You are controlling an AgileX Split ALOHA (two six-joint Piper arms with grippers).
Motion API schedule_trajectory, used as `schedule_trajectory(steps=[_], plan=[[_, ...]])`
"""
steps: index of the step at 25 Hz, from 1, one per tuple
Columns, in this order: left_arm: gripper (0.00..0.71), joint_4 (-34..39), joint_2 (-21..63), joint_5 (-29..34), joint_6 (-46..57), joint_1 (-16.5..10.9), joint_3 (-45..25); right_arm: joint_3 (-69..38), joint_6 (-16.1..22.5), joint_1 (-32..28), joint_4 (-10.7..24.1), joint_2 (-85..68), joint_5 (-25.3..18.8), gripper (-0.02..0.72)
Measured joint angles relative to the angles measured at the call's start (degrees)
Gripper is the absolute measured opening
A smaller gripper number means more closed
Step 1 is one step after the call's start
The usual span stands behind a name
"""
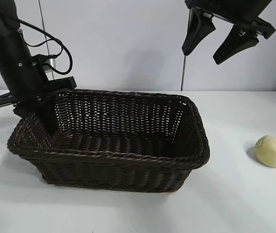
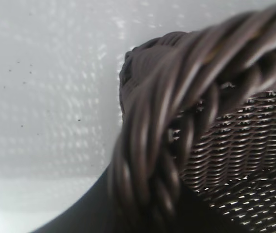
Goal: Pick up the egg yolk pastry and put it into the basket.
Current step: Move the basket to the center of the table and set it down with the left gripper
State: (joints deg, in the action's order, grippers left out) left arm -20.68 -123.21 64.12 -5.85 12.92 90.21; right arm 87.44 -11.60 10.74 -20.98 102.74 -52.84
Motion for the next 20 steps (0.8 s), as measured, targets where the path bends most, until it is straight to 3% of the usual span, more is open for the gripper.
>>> schedule_trajectory(steps=[3,7,9,20], plan=[[0.199,0.11,0.00,-0.47,-0.05,0.00,0.00,0.00,0.00,0.00,0.00,0.00,-0.05,0.519],[0.378,0.06,0.00,-1.13,-0.05,0.00,0.04,0.00,0.00,0.00,-0.05,0.00,-0.05,0.519],[0.424,0.06,0.00,-1.12,-0.05,0.00,0.11,0.00,0.00,0.00,-0.05,0.00,-0.05,0.519],[0.451,0.87,2.82,1.76,-0.05,0.00,0.11,0.00,0.00,0.00,-0.05,0.00,-0.05,0.519]])
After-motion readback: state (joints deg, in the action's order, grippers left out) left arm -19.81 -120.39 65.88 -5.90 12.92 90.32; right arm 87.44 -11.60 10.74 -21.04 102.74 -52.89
